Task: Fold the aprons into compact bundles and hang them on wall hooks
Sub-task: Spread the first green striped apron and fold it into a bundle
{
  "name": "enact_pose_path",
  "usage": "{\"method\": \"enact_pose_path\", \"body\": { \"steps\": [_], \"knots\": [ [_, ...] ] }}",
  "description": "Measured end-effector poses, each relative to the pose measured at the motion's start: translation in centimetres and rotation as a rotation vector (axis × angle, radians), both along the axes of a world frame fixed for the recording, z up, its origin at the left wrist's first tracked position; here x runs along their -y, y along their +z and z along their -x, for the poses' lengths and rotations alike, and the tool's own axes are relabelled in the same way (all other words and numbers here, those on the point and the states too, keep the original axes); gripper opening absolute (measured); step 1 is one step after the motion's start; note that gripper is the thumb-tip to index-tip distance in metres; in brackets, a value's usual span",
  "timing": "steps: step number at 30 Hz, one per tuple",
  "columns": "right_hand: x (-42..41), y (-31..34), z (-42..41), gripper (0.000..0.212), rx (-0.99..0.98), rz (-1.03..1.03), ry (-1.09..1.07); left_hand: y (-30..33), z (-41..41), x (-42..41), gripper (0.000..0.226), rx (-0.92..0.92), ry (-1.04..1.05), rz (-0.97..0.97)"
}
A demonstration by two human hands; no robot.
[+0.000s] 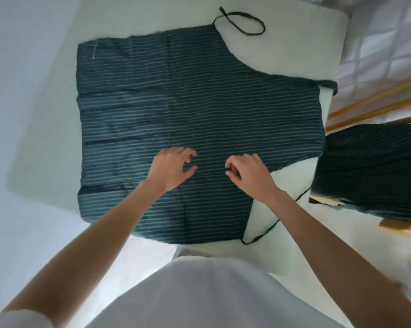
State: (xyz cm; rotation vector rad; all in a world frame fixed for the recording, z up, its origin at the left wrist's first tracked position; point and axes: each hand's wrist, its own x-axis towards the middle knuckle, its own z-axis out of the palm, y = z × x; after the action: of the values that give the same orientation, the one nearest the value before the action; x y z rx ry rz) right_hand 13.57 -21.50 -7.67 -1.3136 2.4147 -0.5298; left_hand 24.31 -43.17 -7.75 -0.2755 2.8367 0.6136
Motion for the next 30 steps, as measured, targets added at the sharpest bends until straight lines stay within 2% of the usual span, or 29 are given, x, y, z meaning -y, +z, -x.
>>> {"method": "enact_pose_path", "body": {
  "steps": [3, 8, 10, 13, 15, 17, 20, 22, 24, 27, 30],
  "knots": [
    [-3.5, -1.0, -5.4, 0.01, -0.007, -0.033, 0.177, -0.9, -5.6, -3.1, 0.038, 0.04, 0.007, 0.043],
    [-8.1, -2.8, -11.7, 0.033, -0.052, -0.197, 0.319, -0.9, -12.7, -7.6, 0.037, 0.044, 0.083, 0.025],
    [-8.8, -3.3, -11.9, 0.028, -0.071, -0.18, 0.283, -1.2, -14.5, -9.3, 0.046, 0.11, 0.099, 0.016],
    [-8.8, -3.5, -11.8, 0.005, -0.088, -0.115, 0.298, -2.0, -16.2, -11.5, 0.059, 0.178, 0.142, 0.051],
    [-8.6, -3.4, -11.7, 0.005, -0.113, -0.093, 0.308, -2.4, -16.1, -12.5, 0.061, 0.175, 0.181, 0.084],
    [-8.4, -2.4, -11.8, 0.007, -0.1, -0.044, 0.247, -2.6, -16.3, -13.2, 0.054, 0.132, 0.232, 0.102],
    [-8.4, -0.4, -10.8, 0.006, -0.135, 0.08, 0.099, -2.0, -17.1, -12.9, 0.023, -0.056, 0.347, 0.102],
    [-8.9, 0.8, -9.9, 0.004, -0.189, 0.136, 0.049, -1.5, -18.5, -12.1, 0.022, -0.239, 0.412, 0.169],
    [-9.8, 1.5, -9.3, 0.007, -0.205, 0.178, 0.037, -0.9, -20.4, -11.1, 0.027, -0.337, 0.485, 0.248],
    [-11.2, 1.6, -8.9, 0.013, -0.1, 0.192, 0.042, 0.0, -23.1, -9.6, 0.026, -0.339, 0.624, 0.304],
    [-11.7, 1.3, -9.1, 0.015, -0.019, 0.131, 0.066, 0.8, -24.4, -9.2, 0.013, -0.258, 0.697, 0.289]
  ]
}}
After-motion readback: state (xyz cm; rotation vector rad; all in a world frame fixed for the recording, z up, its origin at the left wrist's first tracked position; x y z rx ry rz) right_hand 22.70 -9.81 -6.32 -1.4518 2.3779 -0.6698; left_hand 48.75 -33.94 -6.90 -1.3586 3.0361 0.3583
